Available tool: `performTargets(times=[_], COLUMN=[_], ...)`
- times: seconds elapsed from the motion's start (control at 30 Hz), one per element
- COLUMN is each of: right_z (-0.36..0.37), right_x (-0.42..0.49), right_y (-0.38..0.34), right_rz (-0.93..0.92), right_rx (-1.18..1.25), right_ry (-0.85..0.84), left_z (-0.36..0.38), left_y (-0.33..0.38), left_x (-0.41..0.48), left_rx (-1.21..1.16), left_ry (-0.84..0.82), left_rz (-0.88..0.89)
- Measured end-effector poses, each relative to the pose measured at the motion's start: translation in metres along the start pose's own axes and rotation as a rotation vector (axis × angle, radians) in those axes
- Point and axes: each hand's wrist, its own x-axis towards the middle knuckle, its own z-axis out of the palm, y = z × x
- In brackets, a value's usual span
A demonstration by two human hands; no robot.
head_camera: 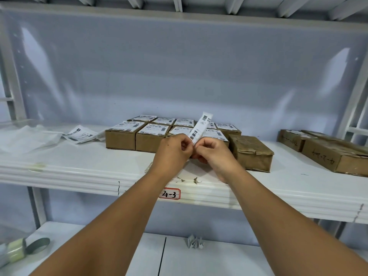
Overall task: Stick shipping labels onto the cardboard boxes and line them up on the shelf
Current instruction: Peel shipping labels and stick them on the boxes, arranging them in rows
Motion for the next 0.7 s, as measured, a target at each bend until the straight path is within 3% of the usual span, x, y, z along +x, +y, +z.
performTargets(times=[0.13, 0.47, 0.7], right_z=[0.0, 0.0005, -0.0008], right_x=[0.0003, 0.001, 0.0016], right_y=[-0.0017, 0.0028, 0.0035], right_rz=[0.031, 0.02, -0.021], right_rx=[0.118, 0.029, 0.004], right_ry=[0.017, 0.044, 0.097], left_z=[0.0017, 0.0035, 0.0034], left_y=[-0.0017, -0.0026, -0.0007], left_x=[-0.0001, -0.0006, -0.0007], left_rx=[0.047, 0.284, 0.293], left_ry=[-0.002, -0.031, -0.057], left_rz=[0.072, 0.116, 0.104])
